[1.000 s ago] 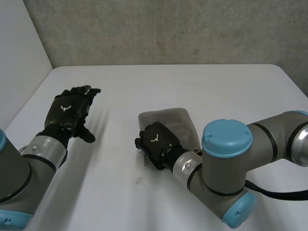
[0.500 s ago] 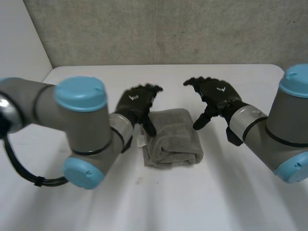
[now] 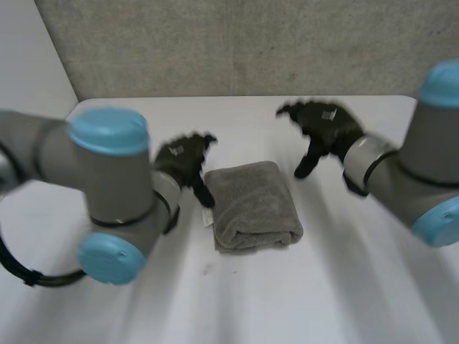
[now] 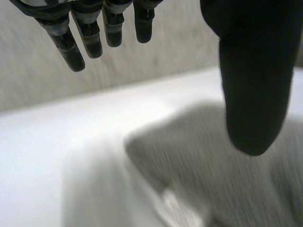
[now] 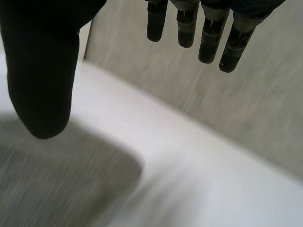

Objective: Fold the towel.

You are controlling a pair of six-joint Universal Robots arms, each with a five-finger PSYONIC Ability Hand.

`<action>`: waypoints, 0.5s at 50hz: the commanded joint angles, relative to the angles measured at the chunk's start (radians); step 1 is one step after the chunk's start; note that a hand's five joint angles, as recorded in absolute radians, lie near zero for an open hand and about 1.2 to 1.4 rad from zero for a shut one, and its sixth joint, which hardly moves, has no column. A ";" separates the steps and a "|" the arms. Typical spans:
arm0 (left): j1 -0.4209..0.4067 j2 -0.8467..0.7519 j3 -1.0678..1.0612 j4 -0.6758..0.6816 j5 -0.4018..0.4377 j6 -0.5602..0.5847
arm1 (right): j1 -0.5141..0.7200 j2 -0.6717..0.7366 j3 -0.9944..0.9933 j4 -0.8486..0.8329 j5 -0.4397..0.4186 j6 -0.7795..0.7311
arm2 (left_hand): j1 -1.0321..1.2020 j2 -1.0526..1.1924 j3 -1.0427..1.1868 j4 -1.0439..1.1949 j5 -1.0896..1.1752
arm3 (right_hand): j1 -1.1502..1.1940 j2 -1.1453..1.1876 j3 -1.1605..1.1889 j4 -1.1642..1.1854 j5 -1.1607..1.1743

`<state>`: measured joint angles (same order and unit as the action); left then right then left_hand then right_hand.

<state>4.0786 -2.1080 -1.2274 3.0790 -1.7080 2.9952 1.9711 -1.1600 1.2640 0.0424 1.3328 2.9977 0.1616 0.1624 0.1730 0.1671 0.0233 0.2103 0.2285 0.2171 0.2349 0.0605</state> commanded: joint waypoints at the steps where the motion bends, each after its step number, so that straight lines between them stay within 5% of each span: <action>1: 0.095 0.276 0.003 -0.009 0.004 0.010 | -0.009 -0.237 -0.048 0.010 0.113 0.006 | 0.013 0.012 0.002 0.007 -0.023 | -0.036 -0.054 -0.043 -0.060 -0.060; 7: 0.172 0.440 0.000 -0.092 0.004 0.011 | -0.015 -0.325 -0.051 0.059 0.219 -0.006 | 0.013 0.012 0.002 0.007 -0.023 | -0.036 -0.054 -0.043 -0.060 -0.060; 25: 0.197 0.549 0.011 -0.247 0.088 0.102 | -0.026 -0.336 -0.066 0.221 0.224 0.036 | 0.013 0.012 0.002 0.007 -0.023 | -0.036 -0.054 -0.043 -0.060 -0.060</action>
<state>4.2865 -1.5604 -1.2119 2.8406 -1.6438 3.0457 1.9474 -1.4980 1.1952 0.2615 1.5640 3.0230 0.1617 0.1624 0.1730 0.1670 0.0232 0.2069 0.2285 0.2171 0.2348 0.0605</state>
